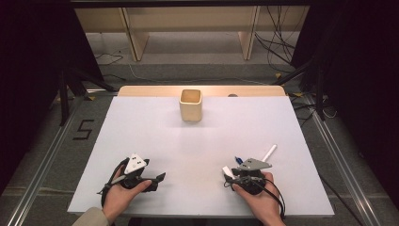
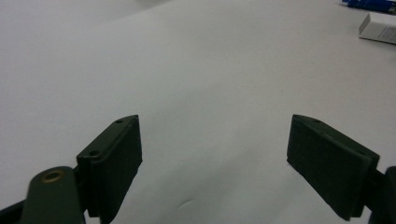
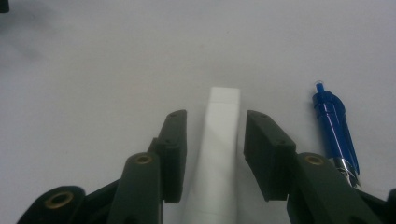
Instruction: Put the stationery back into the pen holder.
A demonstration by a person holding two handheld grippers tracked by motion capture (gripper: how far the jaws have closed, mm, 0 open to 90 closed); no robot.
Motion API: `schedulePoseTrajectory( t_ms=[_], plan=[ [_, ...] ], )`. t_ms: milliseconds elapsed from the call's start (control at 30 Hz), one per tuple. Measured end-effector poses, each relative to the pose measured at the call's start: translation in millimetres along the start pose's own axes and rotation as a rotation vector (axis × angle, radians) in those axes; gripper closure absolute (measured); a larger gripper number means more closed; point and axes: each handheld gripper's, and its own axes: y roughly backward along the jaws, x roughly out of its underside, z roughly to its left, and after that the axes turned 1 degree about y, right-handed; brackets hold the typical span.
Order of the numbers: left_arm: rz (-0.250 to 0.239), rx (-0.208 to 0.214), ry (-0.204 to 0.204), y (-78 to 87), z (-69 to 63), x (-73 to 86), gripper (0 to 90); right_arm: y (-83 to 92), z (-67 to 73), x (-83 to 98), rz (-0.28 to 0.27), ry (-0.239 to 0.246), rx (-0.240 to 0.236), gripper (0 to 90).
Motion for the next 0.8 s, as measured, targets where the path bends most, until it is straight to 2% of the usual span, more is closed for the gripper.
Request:
schedulePoseTrajectory(
  t_ms=[800],
  plan=[
    [-0.003,0.000,0.000,-0.1,-0.2,0.0,17.8,-6.7,3.2,-3.4,0.071,0.016,0.033,62.9]
  ],
)
